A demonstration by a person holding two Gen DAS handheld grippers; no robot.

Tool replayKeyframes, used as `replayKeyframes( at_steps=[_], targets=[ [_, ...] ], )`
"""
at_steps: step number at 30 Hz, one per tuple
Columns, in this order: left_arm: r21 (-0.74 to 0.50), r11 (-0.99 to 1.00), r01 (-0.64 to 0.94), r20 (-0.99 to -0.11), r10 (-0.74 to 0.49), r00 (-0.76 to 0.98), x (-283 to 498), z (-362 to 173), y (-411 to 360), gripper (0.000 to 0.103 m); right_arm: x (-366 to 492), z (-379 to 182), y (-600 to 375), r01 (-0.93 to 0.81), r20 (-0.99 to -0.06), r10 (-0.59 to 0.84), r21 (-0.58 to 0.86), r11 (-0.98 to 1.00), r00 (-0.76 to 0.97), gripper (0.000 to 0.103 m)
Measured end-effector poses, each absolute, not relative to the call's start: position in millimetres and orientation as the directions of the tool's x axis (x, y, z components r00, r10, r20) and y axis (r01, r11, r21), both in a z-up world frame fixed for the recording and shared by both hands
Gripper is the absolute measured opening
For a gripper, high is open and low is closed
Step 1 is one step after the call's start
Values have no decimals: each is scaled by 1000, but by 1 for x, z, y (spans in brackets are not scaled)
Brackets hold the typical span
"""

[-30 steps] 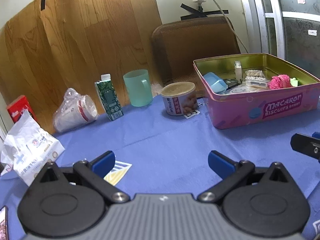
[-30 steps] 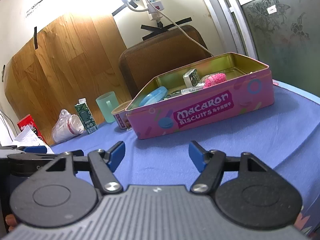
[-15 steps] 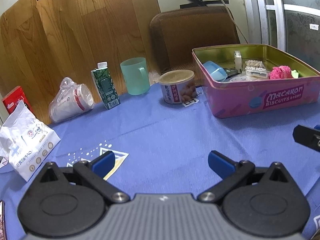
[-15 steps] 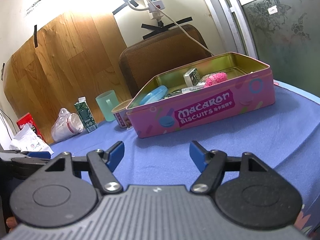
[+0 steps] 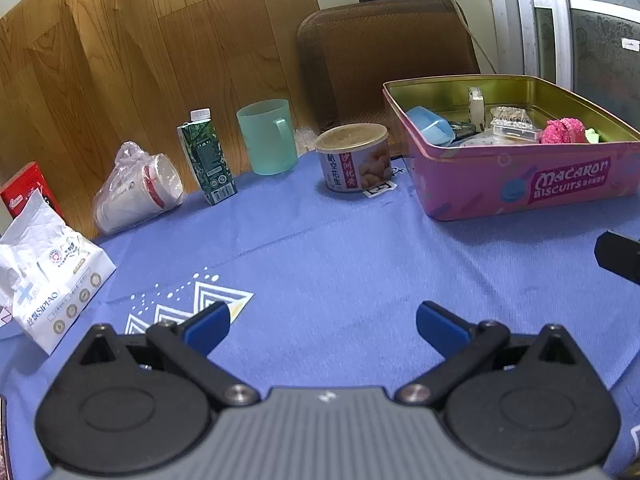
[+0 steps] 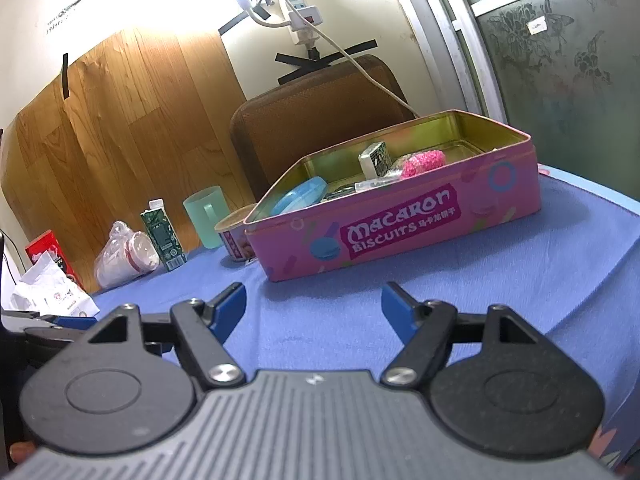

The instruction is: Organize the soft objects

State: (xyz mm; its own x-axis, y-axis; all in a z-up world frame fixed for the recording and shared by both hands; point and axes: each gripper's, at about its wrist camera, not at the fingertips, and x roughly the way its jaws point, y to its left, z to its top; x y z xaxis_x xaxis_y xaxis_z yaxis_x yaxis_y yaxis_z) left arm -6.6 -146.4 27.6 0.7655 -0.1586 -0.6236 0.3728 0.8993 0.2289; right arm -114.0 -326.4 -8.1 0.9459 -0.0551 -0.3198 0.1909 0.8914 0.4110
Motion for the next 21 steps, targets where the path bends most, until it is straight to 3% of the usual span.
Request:
replayKeyframes(
  at_steps=[21],
  targets=[
    [219, 897, 385, -648, -162, 744, -4, 22, -144, 103, -113, -10, -328, 209, -328, -66, 423, 881, 942, 80]
  ],
)
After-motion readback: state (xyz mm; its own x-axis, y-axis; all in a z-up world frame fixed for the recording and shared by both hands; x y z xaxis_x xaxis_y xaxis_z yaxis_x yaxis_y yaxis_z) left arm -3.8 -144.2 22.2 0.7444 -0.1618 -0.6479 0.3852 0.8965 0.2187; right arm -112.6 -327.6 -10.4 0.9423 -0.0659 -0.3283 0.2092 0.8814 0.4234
